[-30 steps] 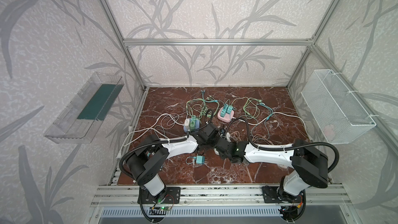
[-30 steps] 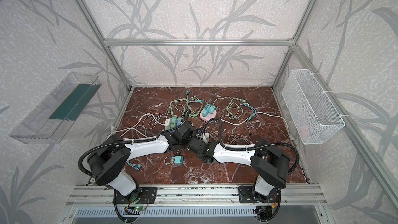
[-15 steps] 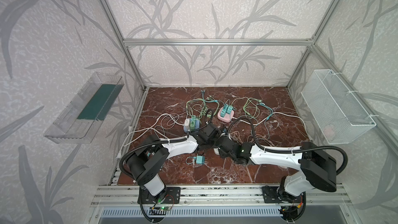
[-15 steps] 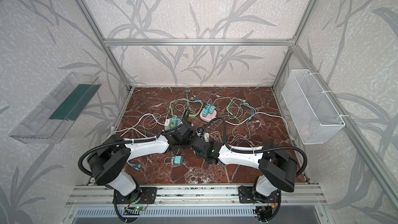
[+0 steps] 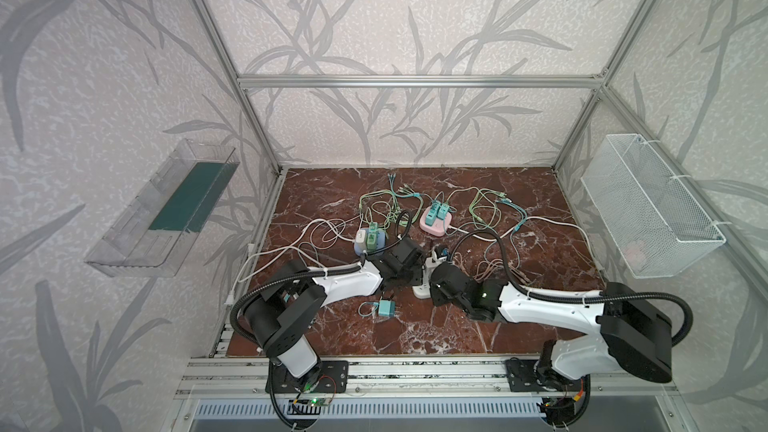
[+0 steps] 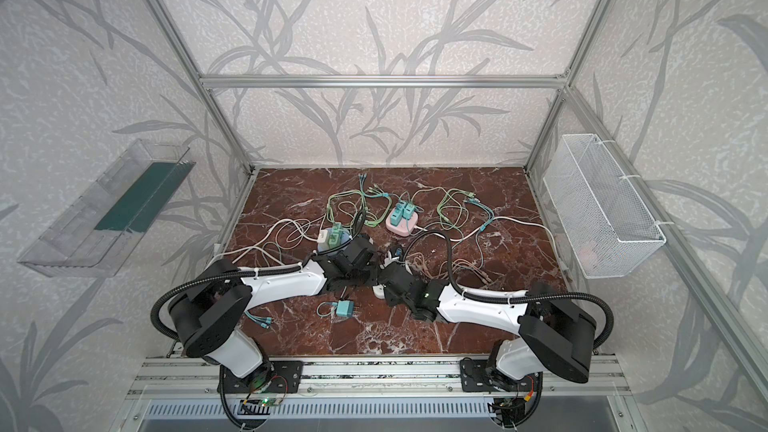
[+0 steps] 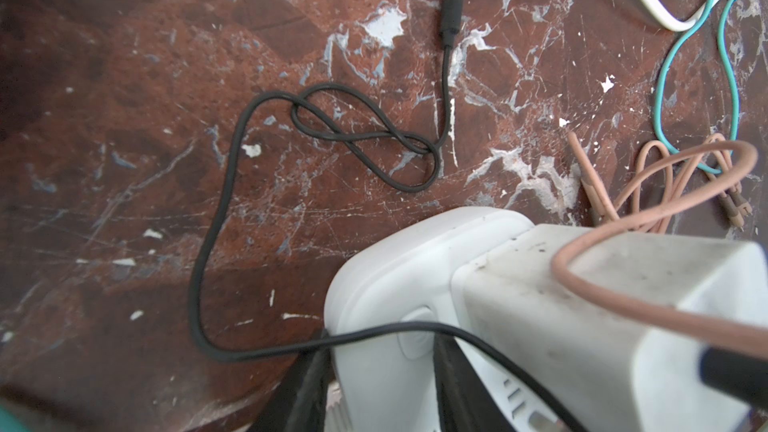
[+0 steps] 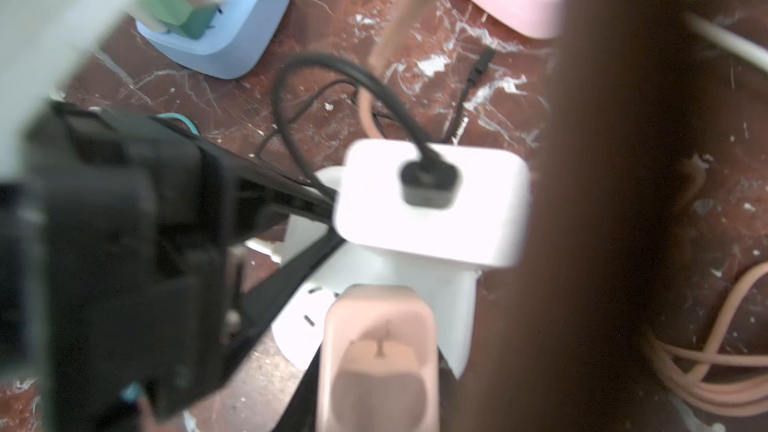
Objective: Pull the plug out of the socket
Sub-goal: 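Pull the pink charger out with the right gripper while the left holds the strip, then set the pink charger on the table and open the right gripper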
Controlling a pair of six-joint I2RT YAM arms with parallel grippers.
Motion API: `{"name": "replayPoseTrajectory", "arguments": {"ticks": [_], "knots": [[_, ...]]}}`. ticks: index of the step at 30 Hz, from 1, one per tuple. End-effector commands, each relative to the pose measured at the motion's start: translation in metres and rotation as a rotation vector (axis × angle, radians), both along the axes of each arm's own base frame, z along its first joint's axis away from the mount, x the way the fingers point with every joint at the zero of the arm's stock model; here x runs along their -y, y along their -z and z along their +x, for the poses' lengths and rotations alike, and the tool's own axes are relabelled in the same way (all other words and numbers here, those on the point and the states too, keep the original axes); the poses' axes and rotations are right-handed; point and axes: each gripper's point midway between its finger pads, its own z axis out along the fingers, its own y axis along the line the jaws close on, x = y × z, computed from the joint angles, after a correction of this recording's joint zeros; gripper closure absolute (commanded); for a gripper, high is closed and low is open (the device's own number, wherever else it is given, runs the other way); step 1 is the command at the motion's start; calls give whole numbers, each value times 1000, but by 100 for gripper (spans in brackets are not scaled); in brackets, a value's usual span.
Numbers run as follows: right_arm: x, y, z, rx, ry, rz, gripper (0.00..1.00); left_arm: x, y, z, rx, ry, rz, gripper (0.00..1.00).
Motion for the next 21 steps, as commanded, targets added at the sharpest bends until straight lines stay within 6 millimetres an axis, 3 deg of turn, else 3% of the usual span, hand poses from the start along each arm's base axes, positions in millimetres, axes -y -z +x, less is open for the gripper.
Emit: {"name": "replayPoseTrajectory", "arguments": {"ticks": [1,9,21], "knots": [[6,-10,6,22,17,86,87,-24,42,-30,-124,27,136,59],[29,-1,-1,-9,39,152,86,-22,32,-28,-102,55,156,59],[48,14,-11,-95,75,252,84,-11,24,-26,-74,73,102,59]]}}
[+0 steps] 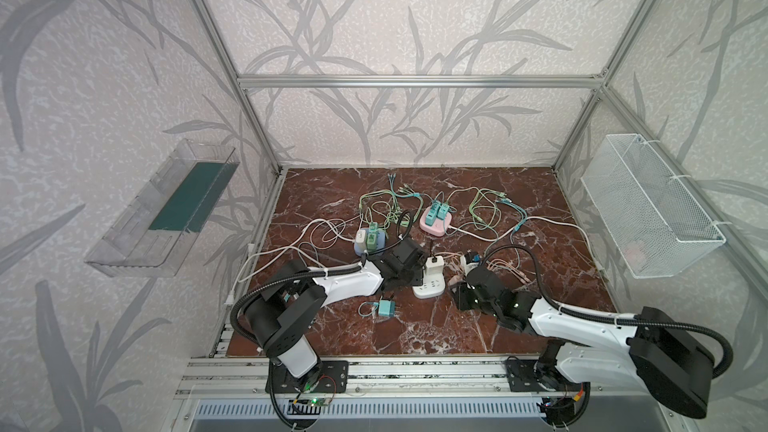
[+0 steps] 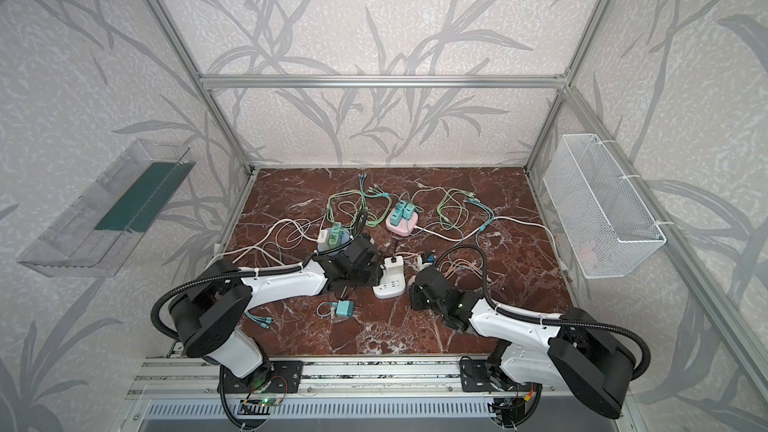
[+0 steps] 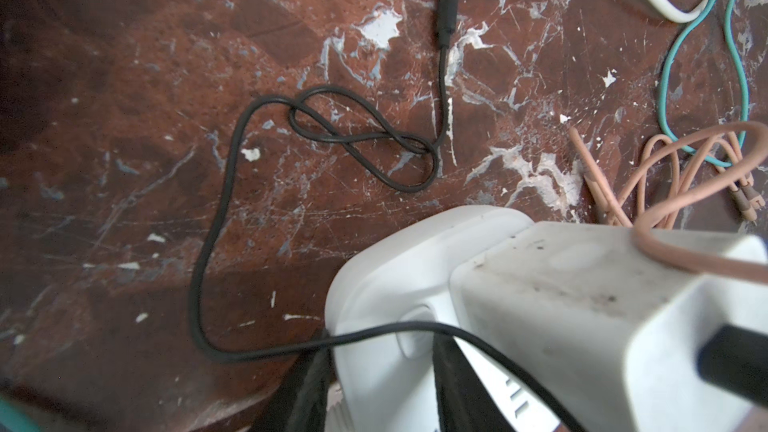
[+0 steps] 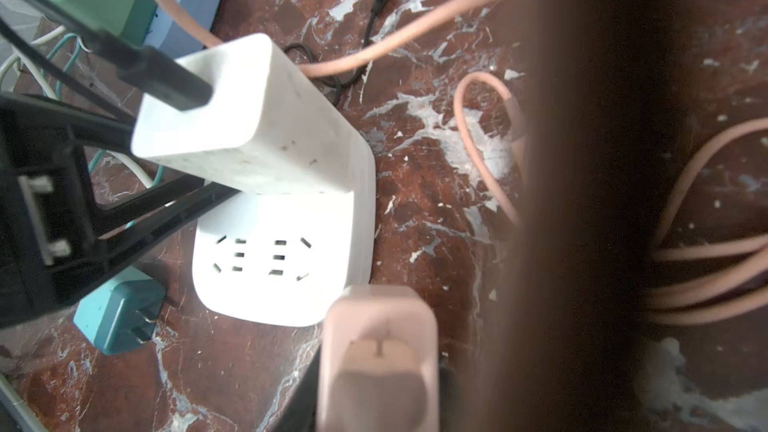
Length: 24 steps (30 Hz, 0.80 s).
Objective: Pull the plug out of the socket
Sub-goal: 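Set the pink charger on the table and open the right gripper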
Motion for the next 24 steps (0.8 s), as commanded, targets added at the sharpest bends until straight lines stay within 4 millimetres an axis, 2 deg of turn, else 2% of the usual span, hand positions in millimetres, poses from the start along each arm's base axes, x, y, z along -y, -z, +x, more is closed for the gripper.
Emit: {"name": "replayPoseTrajectory", "arguments": {"ticks": [1,5,16,24], "knots": [[-3,-7,2,-7,11,71,84,-11,24,-25,-86,53,80,59],[5,0,4,-61,50,102,84,-9,20,-26,-77,63,70,59],[6,13,4,-135,65,172,82,-7,17,-26,-69,71,59,59],[19,26,3,-191,114,189,81,-6,16,-27,-64,78,56,59]]}}
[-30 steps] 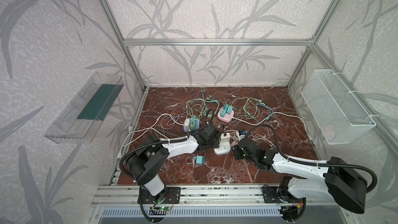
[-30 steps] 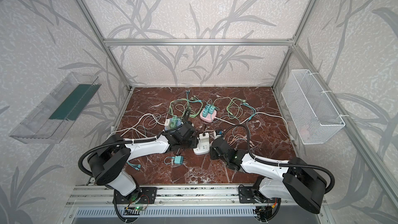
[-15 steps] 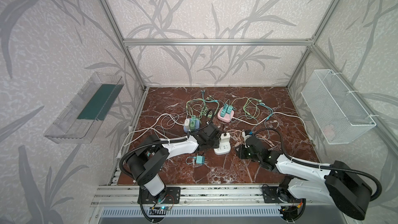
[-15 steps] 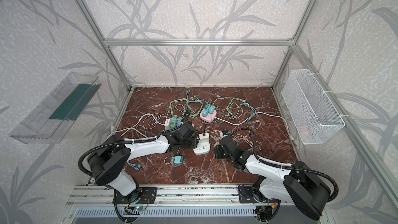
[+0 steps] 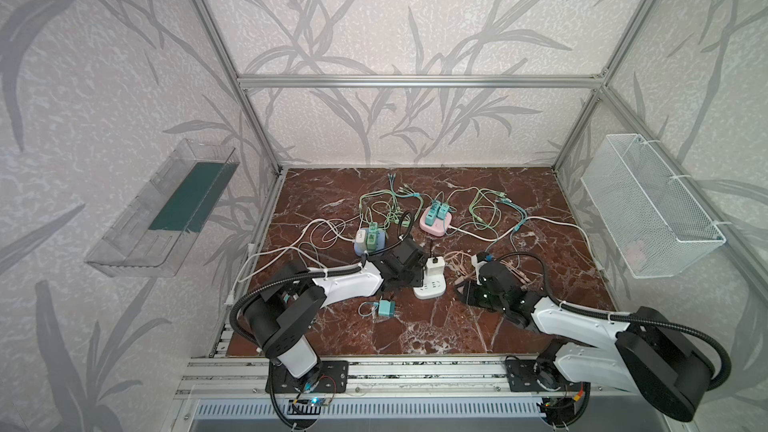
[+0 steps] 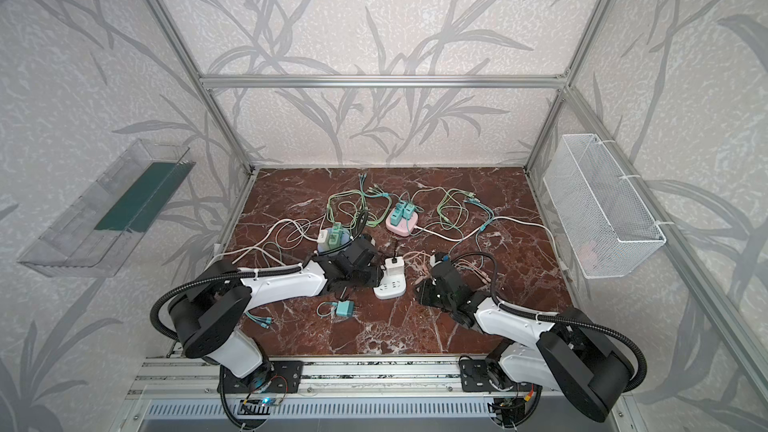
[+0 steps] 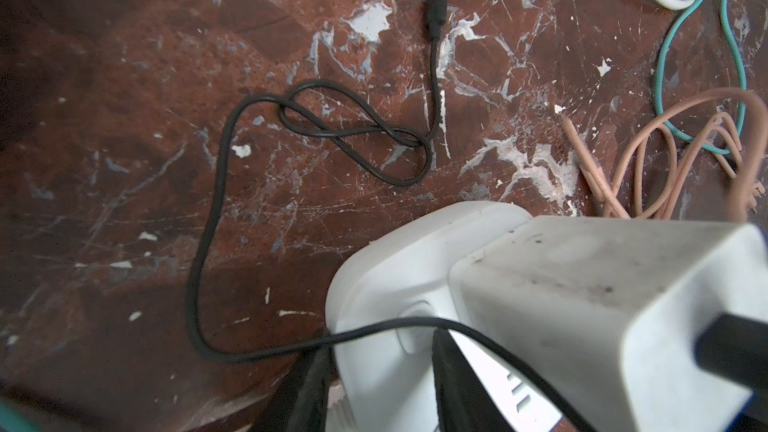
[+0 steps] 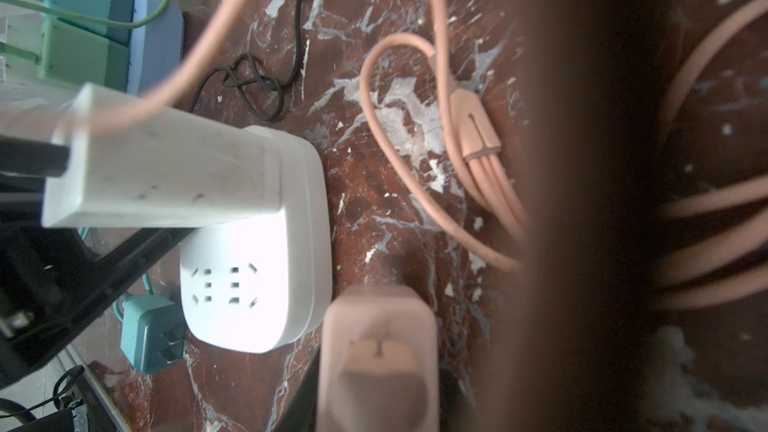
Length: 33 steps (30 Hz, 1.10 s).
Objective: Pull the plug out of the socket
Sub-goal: 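Set the pink charger on the table and open the right gripper, then move the right gripper back over the white charger in the strip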
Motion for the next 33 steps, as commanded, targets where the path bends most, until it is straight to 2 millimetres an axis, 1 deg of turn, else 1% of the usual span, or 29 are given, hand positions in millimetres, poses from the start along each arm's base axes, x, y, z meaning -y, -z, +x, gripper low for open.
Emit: {"name": "replayPoseTrajectory", "arguments": {"ticks": [1,9,13,23,30,33], "knots": [[4,10,-4,-42,15,9,81,-10,18,-23,-70,50,57,59],[8,19,-5,-88,38,20,77,-14,17,-24,-62,39,62,59],[14,20,-7,-99,59,3,71,-15,15,-23,-56,37,62,59],[39,2,-9,-57,138,-62,46,-14,16,-23,-55,37,62,59],[52,-7,-11,-53,170,-117,44,-15,15,-24,-53,36,62,59],[59,-18,-9,-16,185,-132,44,-17,15,-24,-49,30,66,59]]}}
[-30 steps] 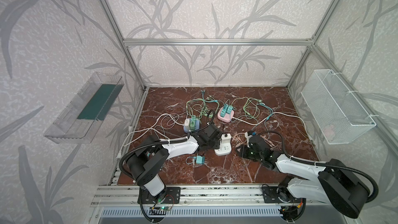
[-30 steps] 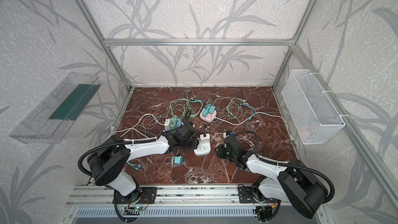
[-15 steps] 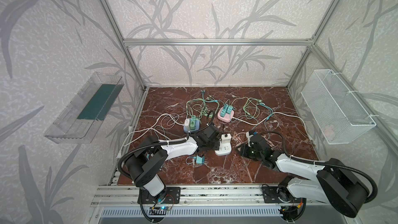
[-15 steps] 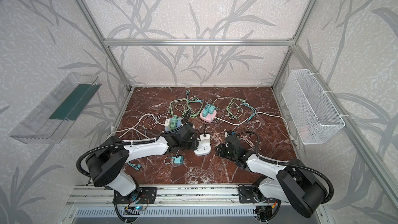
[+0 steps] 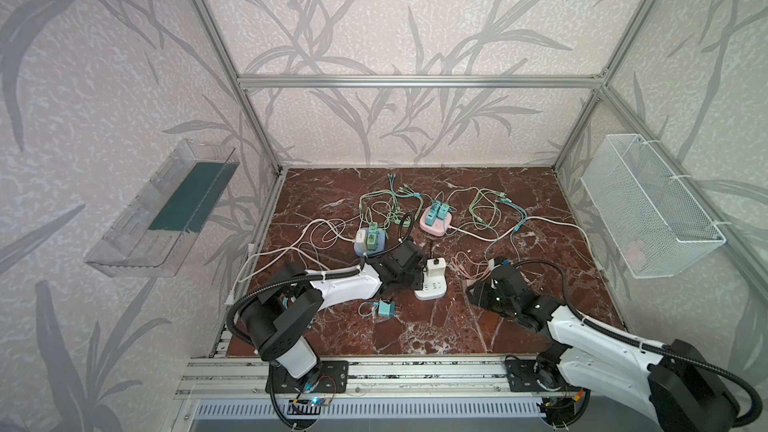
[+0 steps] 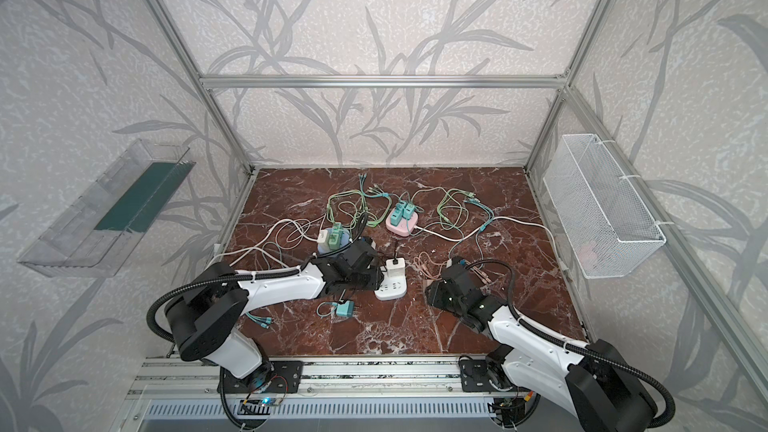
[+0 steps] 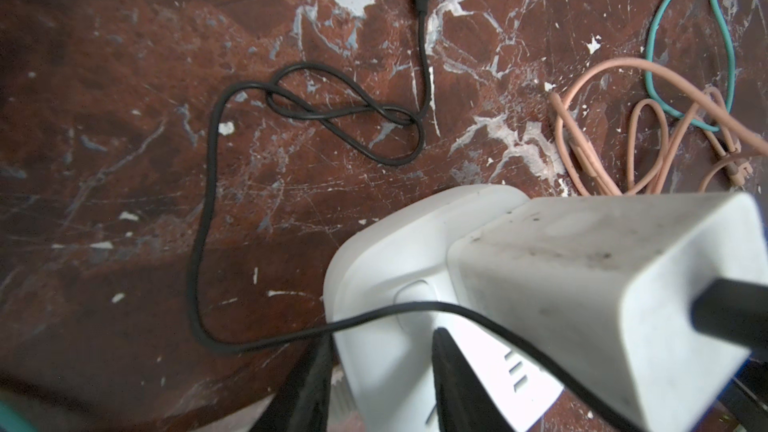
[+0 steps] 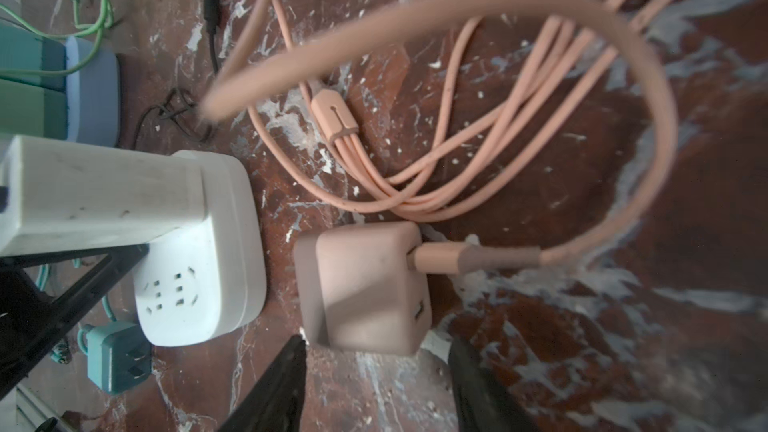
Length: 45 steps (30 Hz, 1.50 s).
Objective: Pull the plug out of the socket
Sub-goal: 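Move the right gripper back over the white charger in the strip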
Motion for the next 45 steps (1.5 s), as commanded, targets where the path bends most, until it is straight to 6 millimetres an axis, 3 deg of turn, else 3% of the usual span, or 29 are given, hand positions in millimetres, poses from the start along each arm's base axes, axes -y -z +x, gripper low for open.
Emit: {"name": "replayPoseTrajectory", "arguments": {"ticks": [1,7,14,23,33,45], "knots": [[12,-16,5,43,29,-53,44,-16,15,-17,-47,16,73,59],[10,-35,5,89,-31,-75,44,-16,14,-16,-41,12,68,59],[-30,-58,10,250,-190,-60,42,-15,14,-16,-43,13,63,59],[-65,-64,14,345,-339,-217,34,-20,13,-18,-35,-2,63,59],[-96,-56,23,388,-416,-353,26,-22,14,-19,-32,-8,56,59],[-119,-39,40,358,-410,-388,28,-26,16,-21,-30,-14,55,59]]}}
